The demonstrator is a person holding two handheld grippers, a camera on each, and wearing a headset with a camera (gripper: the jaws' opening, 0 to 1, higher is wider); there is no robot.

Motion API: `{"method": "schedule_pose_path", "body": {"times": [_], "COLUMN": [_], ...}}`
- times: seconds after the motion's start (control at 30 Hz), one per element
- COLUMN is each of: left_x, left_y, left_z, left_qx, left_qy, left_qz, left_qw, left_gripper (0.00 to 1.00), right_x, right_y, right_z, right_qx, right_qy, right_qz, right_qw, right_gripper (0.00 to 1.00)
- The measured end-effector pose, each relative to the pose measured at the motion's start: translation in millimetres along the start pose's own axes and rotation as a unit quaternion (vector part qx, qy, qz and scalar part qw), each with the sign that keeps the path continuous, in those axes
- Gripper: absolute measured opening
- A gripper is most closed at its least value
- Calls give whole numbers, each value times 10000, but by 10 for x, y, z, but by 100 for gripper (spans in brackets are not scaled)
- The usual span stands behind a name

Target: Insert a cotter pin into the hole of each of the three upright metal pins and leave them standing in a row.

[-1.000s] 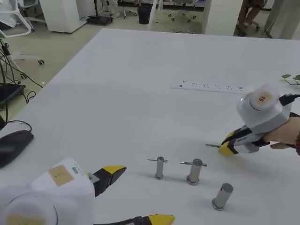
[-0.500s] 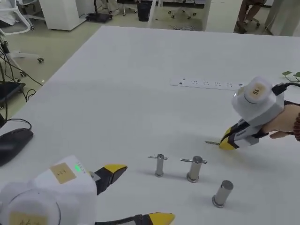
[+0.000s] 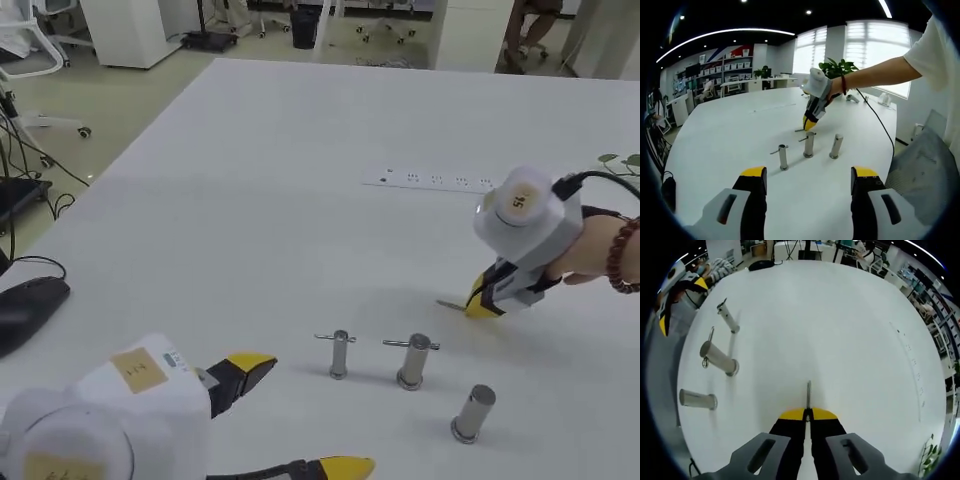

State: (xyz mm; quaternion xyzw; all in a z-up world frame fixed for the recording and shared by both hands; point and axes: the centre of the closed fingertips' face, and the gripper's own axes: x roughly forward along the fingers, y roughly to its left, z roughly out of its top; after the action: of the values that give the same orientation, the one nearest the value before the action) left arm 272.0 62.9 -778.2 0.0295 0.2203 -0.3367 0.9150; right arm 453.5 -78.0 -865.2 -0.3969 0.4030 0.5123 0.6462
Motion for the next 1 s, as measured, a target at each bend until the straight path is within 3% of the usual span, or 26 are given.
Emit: {"method": "schedule_pose_path", "body": {"times": [0.27, 0.57, 0.77, 1.0], "left_x": [-13, 0, 14, 54], "left_y": [19, 6, -7, 1], "left_z": [22, 59, 118, 199], "left_qx": [64, 34, 85, -59], "left_qy": [16, 13, 14, -41], "left_qz": [33, -12, -68, -145], "left_qw": [10000, 10000, 9999, 9999], "left_gripper": [66, 64, 63, 59], "right_x": [-18, -124, -294, -542], "right_y": [-33, -5, 44, 177], "right_z": [13, 117, 229, 418], "right_qx": [-65, -223, -400, -703], "right_qy": [-43, -178, -366, -669], "right_qz": [-239, -296, -442, -624], "right_qw": [9997, 9992, 9975, 9933], "right_gripper": [3, 3, 3, 3]}}
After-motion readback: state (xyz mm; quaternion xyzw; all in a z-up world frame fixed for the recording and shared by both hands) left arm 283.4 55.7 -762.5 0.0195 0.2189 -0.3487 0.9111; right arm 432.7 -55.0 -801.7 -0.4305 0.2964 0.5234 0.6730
